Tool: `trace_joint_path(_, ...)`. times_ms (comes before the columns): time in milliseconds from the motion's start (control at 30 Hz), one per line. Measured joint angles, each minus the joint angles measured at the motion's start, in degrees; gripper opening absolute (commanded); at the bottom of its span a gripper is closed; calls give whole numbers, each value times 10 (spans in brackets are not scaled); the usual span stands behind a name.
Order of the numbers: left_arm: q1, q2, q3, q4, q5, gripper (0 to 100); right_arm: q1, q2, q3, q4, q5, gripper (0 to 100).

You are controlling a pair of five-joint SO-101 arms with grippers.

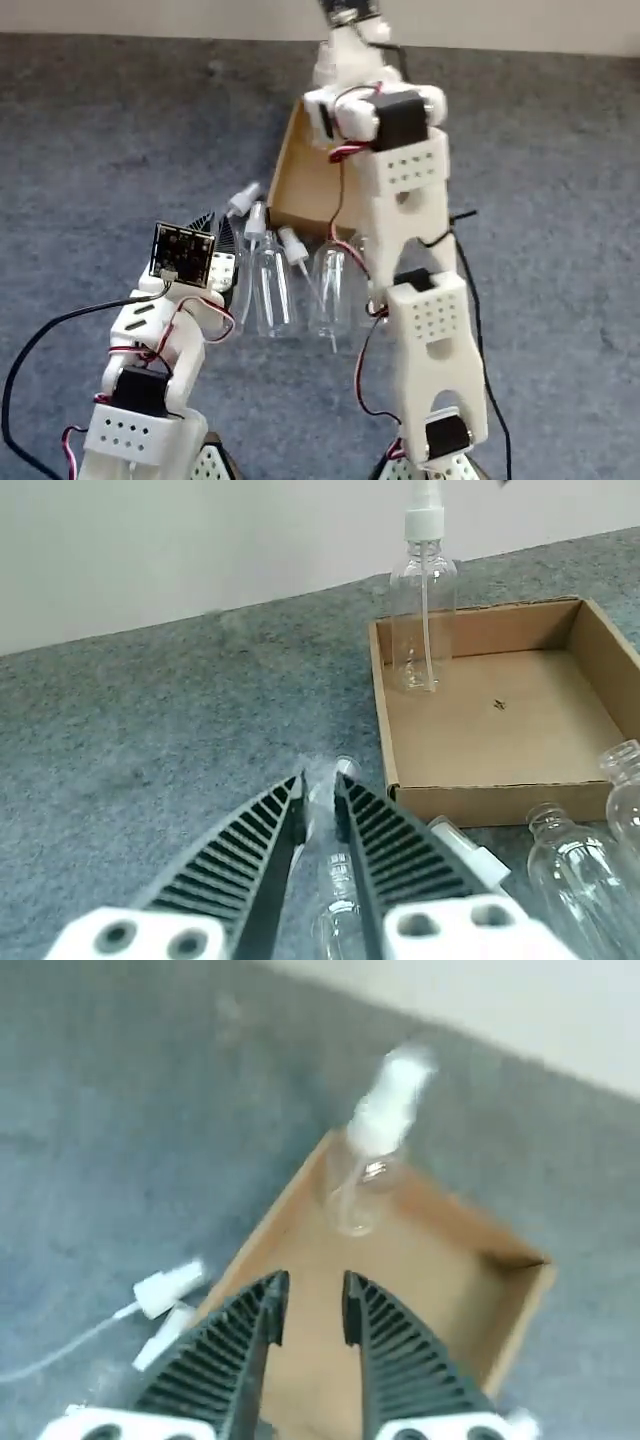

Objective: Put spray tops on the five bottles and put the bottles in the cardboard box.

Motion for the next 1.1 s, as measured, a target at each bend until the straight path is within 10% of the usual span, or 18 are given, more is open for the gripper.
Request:
trace_joint_path(833, -88, 0, 97, 16, -53, 7, 52, -561, 849, -65, 40, 53)
trace_joint_path(1100, -87, 0, 116, -18, -53, 7, 28, -582, 1047, -164, 40, 240)
